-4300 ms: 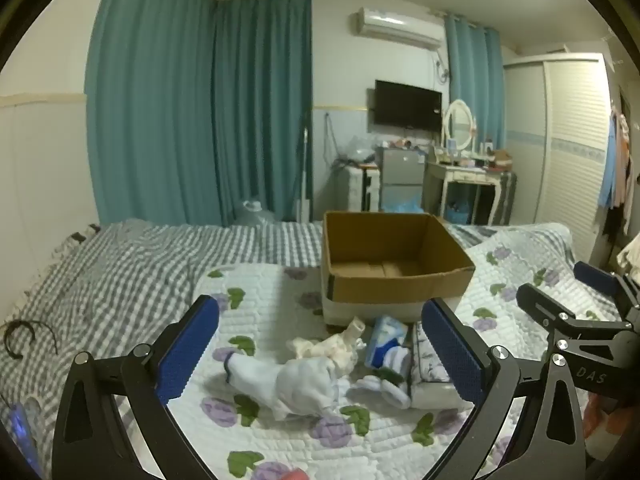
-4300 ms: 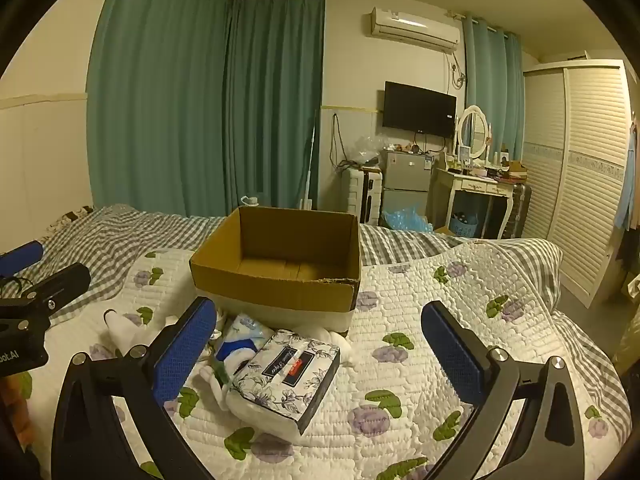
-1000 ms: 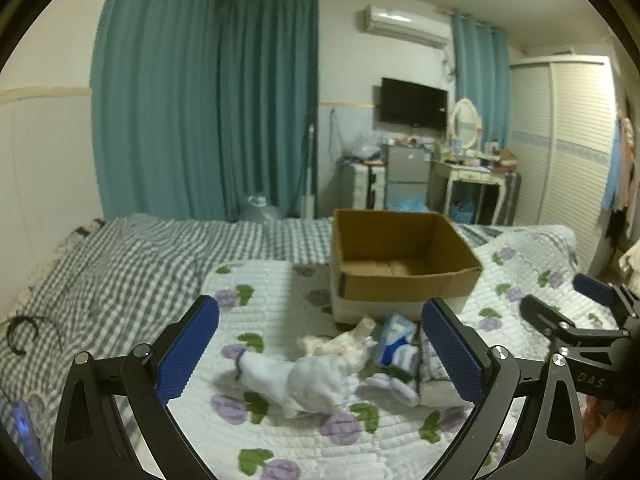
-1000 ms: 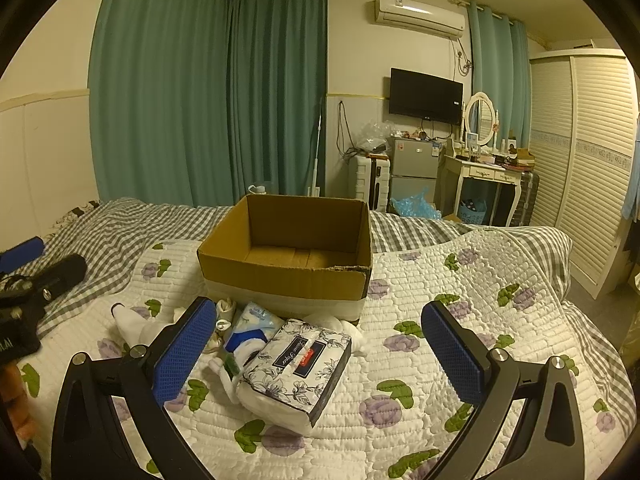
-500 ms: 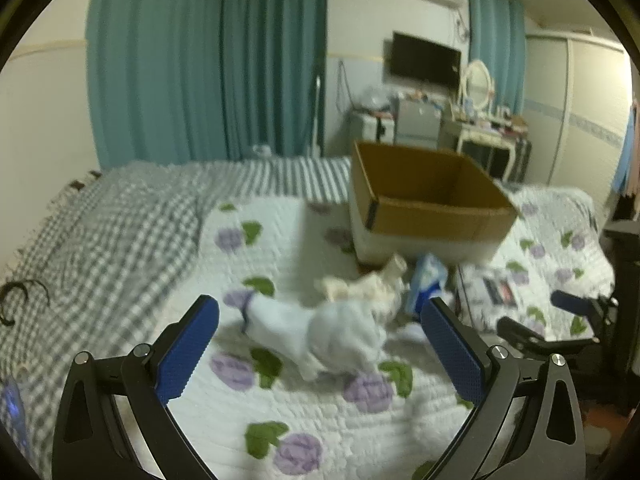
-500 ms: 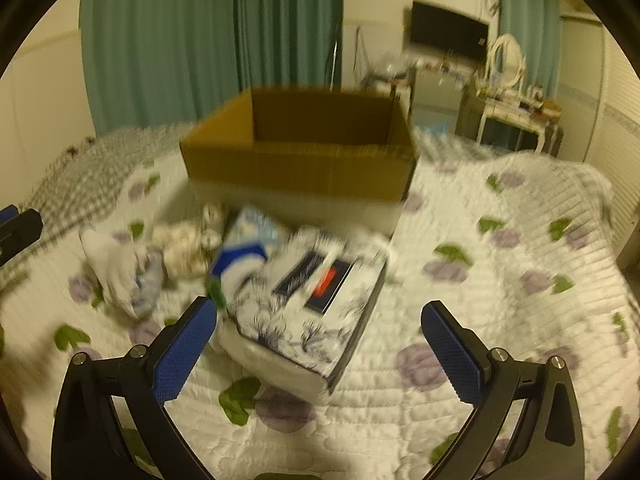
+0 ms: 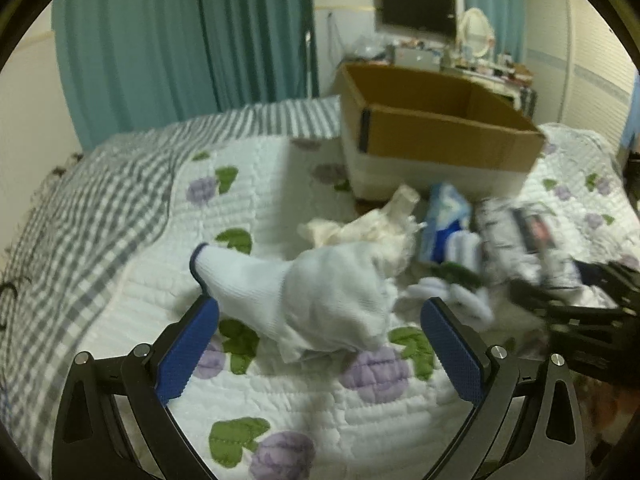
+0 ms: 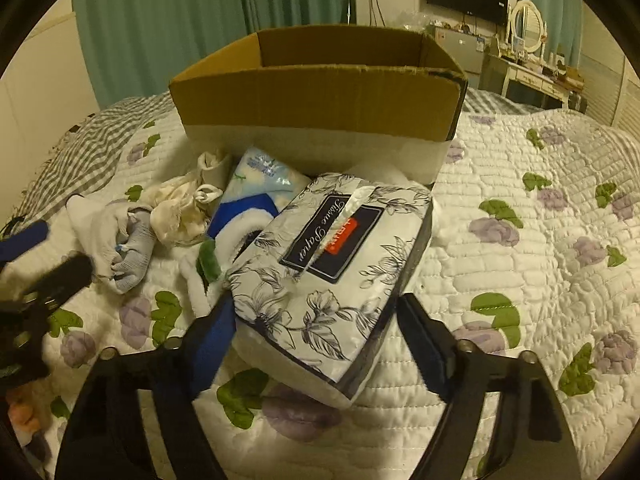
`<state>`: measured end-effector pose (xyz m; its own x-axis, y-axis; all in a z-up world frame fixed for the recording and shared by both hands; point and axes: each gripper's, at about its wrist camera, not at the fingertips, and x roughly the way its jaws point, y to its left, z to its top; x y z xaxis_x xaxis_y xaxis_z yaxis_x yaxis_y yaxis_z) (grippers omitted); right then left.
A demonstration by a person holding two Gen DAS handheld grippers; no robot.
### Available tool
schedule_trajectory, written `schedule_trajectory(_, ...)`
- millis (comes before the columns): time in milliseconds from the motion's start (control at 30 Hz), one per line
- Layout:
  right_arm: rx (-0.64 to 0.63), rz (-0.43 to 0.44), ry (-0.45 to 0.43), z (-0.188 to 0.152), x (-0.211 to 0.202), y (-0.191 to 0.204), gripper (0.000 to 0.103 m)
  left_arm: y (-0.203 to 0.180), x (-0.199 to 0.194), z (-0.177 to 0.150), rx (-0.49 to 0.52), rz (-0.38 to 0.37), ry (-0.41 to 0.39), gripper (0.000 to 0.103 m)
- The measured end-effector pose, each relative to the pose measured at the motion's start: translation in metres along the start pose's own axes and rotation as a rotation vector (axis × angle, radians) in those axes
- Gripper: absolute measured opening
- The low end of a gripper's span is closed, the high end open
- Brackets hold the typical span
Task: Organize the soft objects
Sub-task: 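Grasp the white glove with the left tool while the right grasps the floral tissue pack, then drop the white glove and floral tissue pack into the cardboard box with both tools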
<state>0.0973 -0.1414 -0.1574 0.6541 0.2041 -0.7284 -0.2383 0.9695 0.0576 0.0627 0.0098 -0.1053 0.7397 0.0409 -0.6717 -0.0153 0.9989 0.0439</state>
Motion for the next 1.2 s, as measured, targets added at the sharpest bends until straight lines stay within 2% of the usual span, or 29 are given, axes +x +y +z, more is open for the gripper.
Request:
schedule_trajectory(67, -0.008, -0.003, -0.017, 0.001, -0.005, 0.001, 0.069, 0.001, 0.012, 0.001, -0.01, 0.02, 0.02, 0.096)
schedule_trajectory(200, -0.015, -0.012, -0.038, 0.002, -0.015, 0.0, 0.064, -0.001, 0.03, 0.002, -0.003, 0.019, 0.054, 0.095)
schedule_trajectory(233, -0.012, -0.009, -0.04, 0.002, -0.017, -0.001, 0.063, -0.003, 0.036, 0.0, 0.005, 0.025, 0.067, 0.089)
schedule_trajectory(333, -0.001, 0.002, -0.037, 0.003, -0.02, -0.004, 0.063, -0.005, 0.048, -0.005, 0.009, 0.009, 0.129, 0.084)
schedule_trajectory(500, 0.001, 0.011, -0.042, 0.001, -0.027, -0.007, 0.06, -0.006, 0.037, -0.006, 0.011, -0.019, 0.116, 0.057)
schedule_trajectory(533, 0.001, 0.014, -0.047, 0.0, -0.03, -0.007, 0.059, -0.007, 0.03, -0.007, 0.011, -0.022, 0.109, 0.047)
schedule_trajectory(700, -0.011, 0.03, -0.067, 0.0, -0.048, -0.008, 0.054, -0.005, 0.002, -0.007, -0.011, -0.037, 0.086, 0.042)
schedule_trajectory(767, -0.018, 0.047, -0.076, 0.0, -0.056, -0.007, 0.052, -0.001, -0.008, -0.003, -0.04, -0.066, 0.074, 0.04)
schedule_trajectory(900, -0.025, 0.071, -0.133, 0.01, -0.083, -0.006, 0.051, -0.001, -0.043, 0.006, -0.05, -0.093, 0.015, 0.04)
schedule_trajectory(1100, -0.037, 0.094, -0.239, 0.039, -0.126, -0.007, 0.05, -0.01, -0.09, 0.041, -0.031, -0.17, -0.076, 0.04)
schedule_trajectory(1200, -0.065, 0.1, -0.283, 0.06, -0.142, -0.01, 0.05, -0.022, -0.104, 0.067, 0.013, -0.181, -0.135, 0.04)
